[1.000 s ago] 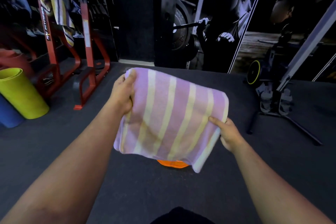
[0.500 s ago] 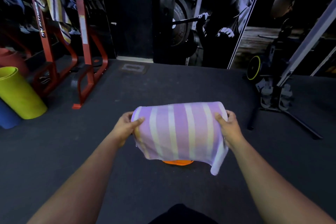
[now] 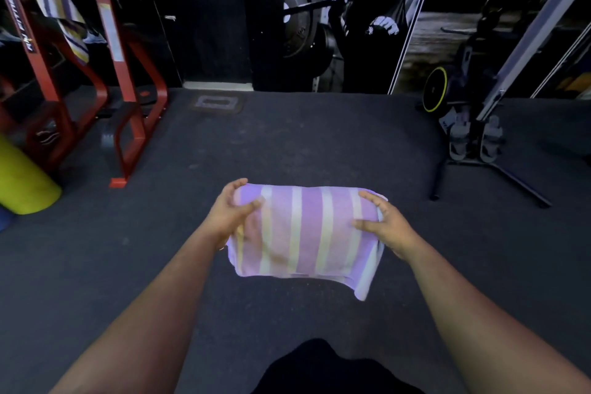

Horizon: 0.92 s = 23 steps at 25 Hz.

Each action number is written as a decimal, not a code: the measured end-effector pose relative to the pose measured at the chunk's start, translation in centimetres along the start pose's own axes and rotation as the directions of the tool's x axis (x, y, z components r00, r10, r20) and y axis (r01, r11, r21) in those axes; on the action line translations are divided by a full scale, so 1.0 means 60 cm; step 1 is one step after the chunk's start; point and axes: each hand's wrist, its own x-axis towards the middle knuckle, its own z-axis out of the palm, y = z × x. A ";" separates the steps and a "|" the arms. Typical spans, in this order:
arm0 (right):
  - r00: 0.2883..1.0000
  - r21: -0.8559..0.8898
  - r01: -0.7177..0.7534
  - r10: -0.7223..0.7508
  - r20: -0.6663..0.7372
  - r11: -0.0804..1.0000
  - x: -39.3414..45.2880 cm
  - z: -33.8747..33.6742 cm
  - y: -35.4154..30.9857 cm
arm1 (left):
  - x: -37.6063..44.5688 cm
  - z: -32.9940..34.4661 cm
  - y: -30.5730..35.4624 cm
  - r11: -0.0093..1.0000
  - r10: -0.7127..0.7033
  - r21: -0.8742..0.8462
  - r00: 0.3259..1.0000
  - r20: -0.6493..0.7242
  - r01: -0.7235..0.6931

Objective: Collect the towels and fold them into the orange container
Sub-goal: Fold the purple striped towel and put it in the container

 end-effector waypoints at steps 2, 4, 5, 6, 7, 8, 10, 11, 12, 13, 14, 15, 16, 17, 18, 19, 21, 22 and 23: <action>0.997 -0.287 -0.042 0.059 0.052 0.957 0.023 -0.004 0.010 | 0.028 0.006 -0.018 0.959 -0.037 0.281 0.982 0.188 -0.018; 0.992 -0.499 -0.061 0.106 0.062 0.865 0.058 -0.004 0.025 | 0.063 0.029 -0.029 0.796 -0.088 0.602 0.969 0.232 -0.072; 0.994 -0.609 -0.056 0.104 0.044 0.791 0.078 -0.004 0.034 | 0.077 0.046 -0.033 0.694 -0.099 0.716 0.974 0.206 -0.081; 0.995 -0.730 -0.057 0.095 0.010 0.681 0.103 -0.006 0.047 | 0.097 0.064 -0.037 0.596 -0.084 0.800 0.984 0.157 -0.077; 0.998 -0.840 -0.045 0.056 -0.018 0.540 0.129 -0.007 0.061 | 0.121 0.082 -0.044 0.494 -0.044 0.866 0.992 0.115 -0.079; 1.000 -0.919 -0.021 0.000 -0.023 0.393 0.157 -0.006 0.078 | 0.148 0.099 -0.054 0.371 0.003 0.924 0.995 0.100 -0.093; 0.998 -0.974 0.048 -0.052 0.037 0.220 0.223 -0.004 0.117 | 0.212 0.131 -0.088 0.135 0.028 0.978 0.988 0.155 -0.157; 0.994 -0.981 0.101 -0.052 0.093 0.168 0.258 -0.005 0.132 | 0.245 0.148 -0.106 0.061 -0.002 0.976 0.978 0.208 -0.208; 0.989 -0.980 0.147 -0.003 0.148 0.135 0.293 -0.007 0.148 | 0.278 0.165 -0.122 0.010 -0.069 0.968 0.966 0.251 -0.250; 0.978 -0.972 0.188 0.070 0.199 0.140 0.324 -0.008 0.169 | 0.302 0.178 -0.137 -0.001 -0.132 0.959 0.951 0.280 -0.283; 0.958 -0.961 0.218 0.150 0.244 0.171 0.353 -0.012 0.191 | 0.324 0.187 -0.153 0.048 -0.163 0.956 0.942 0.293 -0.289; 0.930 -0.943 0.247 0.218 0.295 0.222 0.390 -0.018 0.214 | 0.356 0.199 -0.170 0.106 -0.201 0.954 0.934 0.295 -0.279; 0.900 -0.923 0.266 0.272 0.341 0.278 0.427 -0.024 0.245 | 0.388 0.213 -0.189 0.135 -0.245 0.951 0.921 0.304 -0.278; 0.860 -0.909 0.289 0.335 0.385 0.301 0.463 -0.025 0.282 | 0.420 0.229 -0.212 0.119 -0.274 0.945 0.904 0.327 -0.305; 0.822 -0.904 0.300 0.398 0.408 0.306 0.494 -0.021 0.303 | 0.452 0.244 -0.239 0.084 -0.324 0.931 0.874 0.362 -0.355; 0.813 -0.902 0.308 0.409 0.415 0.304 0.528 -0.011 0.337 | 0.488 0.259 -0.271 0.040 -0.341 0.913 0.854 0.394 -0.406; 0.834 -0.911 0.310 0.382 0.398 0.272 0.588 0.016 0.394 | 0.549 0.291 -0.334 0.094 -0.433 0.915 0.812 0.393 -0.392; 0.828 -0.912 0.310 0.396 0.397 0.268 0.615 0.030 0.417 | 0.575 0.304 -0.363 0.134 -0.460 0.922 0.801 0.382 -0.362; 0.842 -0.909 0.313 0.362 0.399 0.274 0.647 0.048 0.457 | 0.606 0.317 -0.404 0.164 -0.453 0.922 0.804 0.386 -0.350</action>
